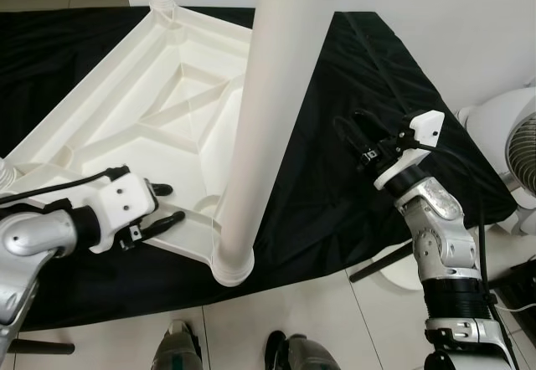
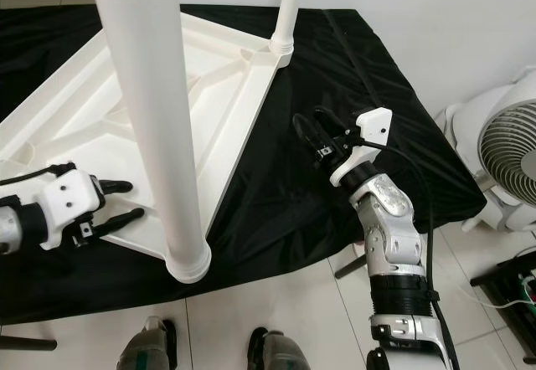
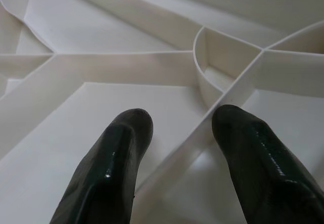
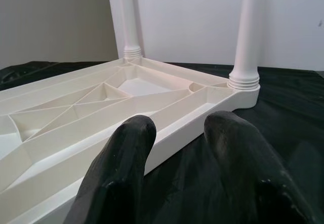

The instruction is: Building children table

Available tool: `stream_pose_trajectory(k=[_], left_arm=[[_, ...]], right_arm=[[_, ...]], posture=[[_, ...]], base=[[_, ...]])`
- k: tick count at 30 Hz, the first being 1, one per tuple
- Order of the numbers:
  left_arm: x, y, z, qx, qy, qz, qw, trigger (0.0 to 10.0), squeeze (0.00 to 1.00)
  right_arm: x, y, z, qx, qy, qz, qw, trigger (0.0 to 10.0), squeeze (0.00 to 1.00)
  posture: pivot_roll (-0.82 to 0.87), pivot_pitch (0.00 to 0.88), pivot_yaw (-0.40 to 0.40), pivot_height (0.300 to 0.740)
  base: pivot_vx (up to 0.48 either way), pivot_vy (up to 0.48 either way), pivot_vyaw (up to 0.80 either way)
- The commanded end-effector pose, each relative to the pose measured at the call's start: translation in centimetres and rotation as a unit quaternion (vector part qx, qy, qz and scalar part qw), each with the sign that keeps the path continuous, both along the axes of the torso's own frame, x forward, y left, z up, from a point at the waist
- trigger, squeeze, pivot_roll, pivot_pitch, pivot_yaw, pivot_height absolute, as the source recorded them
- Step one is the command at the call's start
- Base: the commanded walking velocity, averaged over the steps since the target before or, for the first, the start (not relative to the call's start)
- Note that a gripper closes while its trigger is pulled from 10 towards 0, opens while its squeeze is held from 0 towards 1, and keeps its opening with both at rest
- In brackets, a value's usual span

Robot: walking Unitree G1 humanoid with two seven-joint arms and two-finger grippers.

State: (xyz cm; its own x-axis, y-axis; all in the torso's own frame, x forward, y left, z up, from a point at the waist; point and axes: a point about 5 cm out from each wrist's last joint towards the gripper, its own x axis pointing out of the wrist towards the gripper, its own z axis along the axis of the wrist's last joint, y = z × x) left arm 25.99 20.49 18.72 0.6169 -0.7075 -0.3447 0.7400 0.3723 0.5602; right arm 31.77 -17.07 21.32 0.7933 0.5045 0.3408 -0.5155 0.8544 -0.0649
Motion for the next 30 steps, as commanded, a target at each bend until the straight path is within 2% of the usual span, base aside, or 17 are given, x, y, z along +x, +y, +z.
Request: stream_pose_trajectory(k=[1,5,8,11,15,18,19,23,30], left_arm=[[0.2,-0.1,-0.7,0.0,-0.005,0.018,1.0,10.0,0.0],[1.8,-1.5,-1.1,-0.016,-0.014,0.017,1.0,10.0,0.0],[2.0,-1.7,-1.1,-0.021,-0.016,0.017,1.0,10.0,0.0],[3.3,-2.9,-0.8,-0.038,-0.031,0.013,0.999,10.0,0.0],[4.0,-3.4,-0.7,-0.043,-0.042,0.014,0.998,10.0,0.0],[5.7,-4.6,-0.4,-0.065,-0.058,0.026,0.996,10.0,0.0],[5.7,-4.6,-0.4,-0.065,-0.058,0.026,0.996,10.0,0.0],[7.8,-5.3,0.5,-0.072,-0.087,0.036,0.993,10.0,0.0],[8.9,-5.3,1.4,-0.07,-0.109,0.045,0.991,10.0,0.0]], right_arm=[[-0.3,-0.3,-0.2,0.004,0.006,-0.002,1.0,10.0,0.0],[-1.2,-0.3,0.2,0.032,0.009,0.004,0.999,10.0,0.0],[-1.3,-0.3,0.2,0.034,0.01,0.003,0.999,10.0,0.0],[-1.6,-0.6,0.0,0.036,0.014,-0.014,0.999,10.0,0.0],[-1.8,-0.6,-0.2,0.039,0.017,-0.017,0.999,10.0,0.0],[-2.2,-0.2,-0.7,0.049,0.025,-0.026,0.998,10.0,0.0],[-2.2,-0.2,-0.7,0.049,0.025,-0.026,0.998,10.0,0.0],[-2.5,0.2,-1.0,0.062,0.035,-0.046,0.996,10.0,0.0],[-2.8,0.2,-1.8,0.052,0.047,-0.062,0.996,10.0,0.0]], posture=[[0.14,0.166,-0.068,0.74],[0.12,0.176,-0.049,0.74],[0.12,0.176,-0.049,0.74],[0.11,0.178,-0.04,0.74],[0.11,0.178,-0.038,0.74],[0.1,0.18,-0.034,0.74],[0.1,0.18,-0.034,0.74],[0.08,0.191,-0.032,0.74],[0.08,0.193,-0.03,0.74]], base=[[0.0,0.0,0.0],[0.0,0.0,0.0],[0.0,0.0,0.0],[0.0,0.0,0.0],[0.0,0.0,0.0],[0.0,0.0,0.0],[0.0,0.0,0.0],[0.0,0.0,0.0],[0.0,0.0,0.0]])
